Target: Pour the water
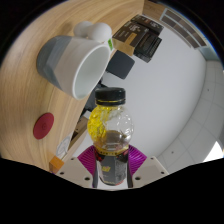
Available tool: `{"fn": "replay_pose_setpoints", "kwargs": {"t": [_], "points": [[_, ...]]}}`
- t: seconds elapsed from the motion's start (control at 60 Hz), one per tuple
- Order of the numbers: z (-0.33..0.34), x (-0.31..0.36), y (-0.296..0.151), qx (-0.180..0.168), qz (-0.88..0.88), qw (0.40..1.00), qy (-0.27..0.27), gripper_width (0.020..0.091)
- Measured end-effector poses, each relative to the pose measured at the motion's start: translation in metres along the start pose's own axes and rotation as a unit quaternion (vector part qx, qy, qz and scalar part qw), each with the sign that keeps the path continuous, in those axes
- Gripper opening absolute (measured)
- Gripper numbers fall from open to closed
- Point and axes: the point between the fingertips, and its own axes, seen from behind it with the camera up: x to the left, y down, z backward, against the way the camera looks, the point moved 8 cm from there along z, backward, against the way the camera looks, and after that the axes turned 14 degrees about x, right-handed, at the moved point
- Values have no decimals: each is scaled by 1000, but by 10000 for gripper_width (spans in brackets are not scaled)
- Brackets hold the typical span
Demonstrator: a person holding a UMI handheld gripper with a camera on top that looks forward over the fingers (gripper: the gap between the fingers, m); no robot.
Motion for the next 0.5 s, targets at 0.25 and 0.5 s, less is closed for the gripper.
{"fn": "replay_pose_setpoints", "kwargs": {"t": [0.25, 0.5], "points": [[-6, -7, -17, -52, 29, 998, 18, 389], [-13, -18, 20, -92, -217, 963, -129, 390]]}}
